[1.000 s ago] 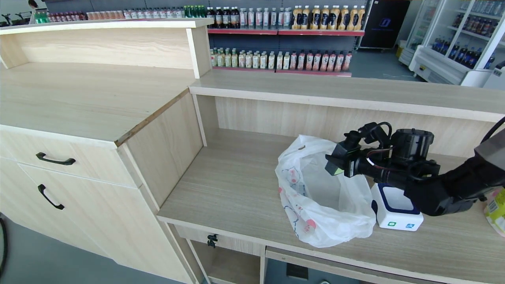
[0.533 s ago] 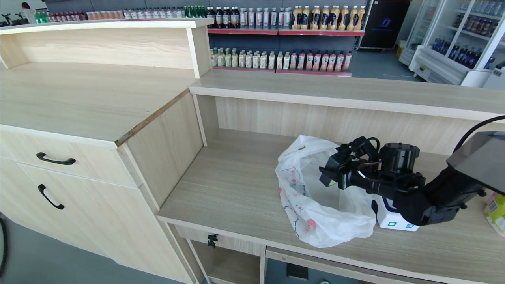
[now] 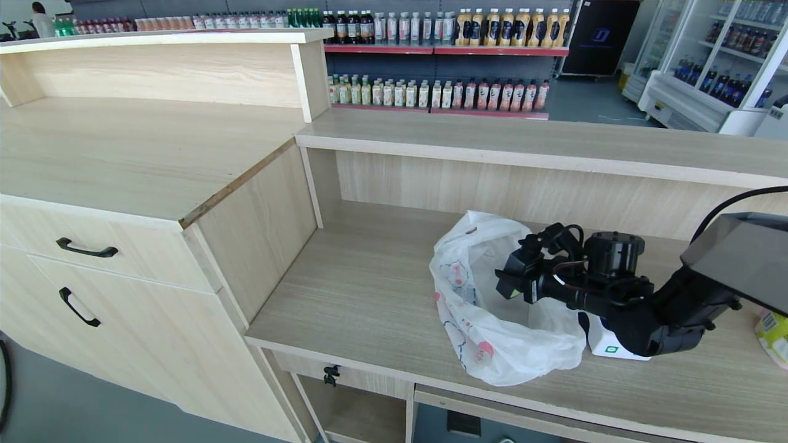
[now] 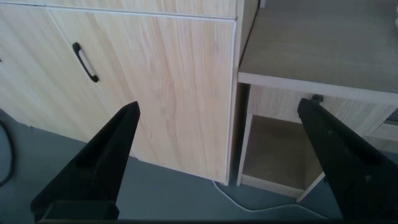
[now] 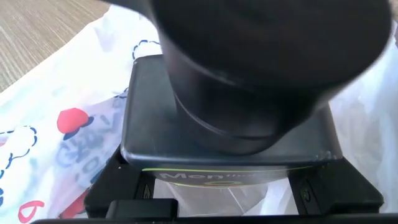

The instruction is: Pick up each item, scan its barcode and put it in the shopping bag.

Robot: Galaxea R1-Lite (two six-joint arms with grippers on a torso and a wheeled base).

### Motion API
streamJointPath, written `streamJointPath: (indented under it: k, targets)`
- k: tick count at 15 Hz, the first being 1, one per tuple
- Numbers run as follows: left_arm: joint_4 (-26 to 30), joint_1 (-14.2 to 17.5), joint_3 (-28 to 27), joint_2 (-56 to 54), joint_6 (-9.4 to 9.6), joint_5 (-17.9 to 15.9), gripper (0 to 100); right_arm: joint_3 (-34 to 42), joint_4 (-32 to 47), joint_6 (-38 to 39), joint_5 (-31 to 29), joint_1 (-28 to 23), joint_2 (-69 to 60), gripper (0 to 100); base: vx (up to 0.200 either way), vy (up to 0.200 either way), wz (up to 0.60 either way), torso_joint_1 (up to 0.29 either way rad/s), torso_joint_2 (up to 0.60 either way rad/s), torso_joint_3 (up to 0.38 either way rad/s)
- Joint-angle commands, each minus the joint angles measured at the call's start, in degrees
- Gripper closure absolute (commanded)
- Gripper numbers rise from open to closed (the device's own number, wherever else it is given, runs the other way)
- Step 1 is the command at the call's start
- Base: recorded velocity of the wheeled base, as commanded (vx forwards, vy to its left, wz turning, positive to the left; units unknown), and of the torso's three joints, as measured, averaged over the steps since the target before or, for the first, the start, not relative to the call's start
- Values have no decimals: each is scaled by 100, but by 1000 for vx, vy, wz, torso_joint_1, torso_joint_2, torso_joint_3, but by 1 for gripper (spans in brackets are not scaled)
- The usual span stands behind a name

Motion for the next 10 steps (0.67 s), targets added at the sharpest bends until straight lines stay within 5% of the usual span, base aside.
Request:
streamJointPath:
  k: [1, 10]
  targets:
    - [0, -3, 0, -2, 0, 2, 0, -11, 1, -69, 14, -23, 66, 100, 0, 0, 0, 0, 0, 0]
    - [0, 6, 0, -2, 0, 2, 0, 33, 36, -447, 181, -49, 92, 100, 0, 0, 0, 0, 0, 0]
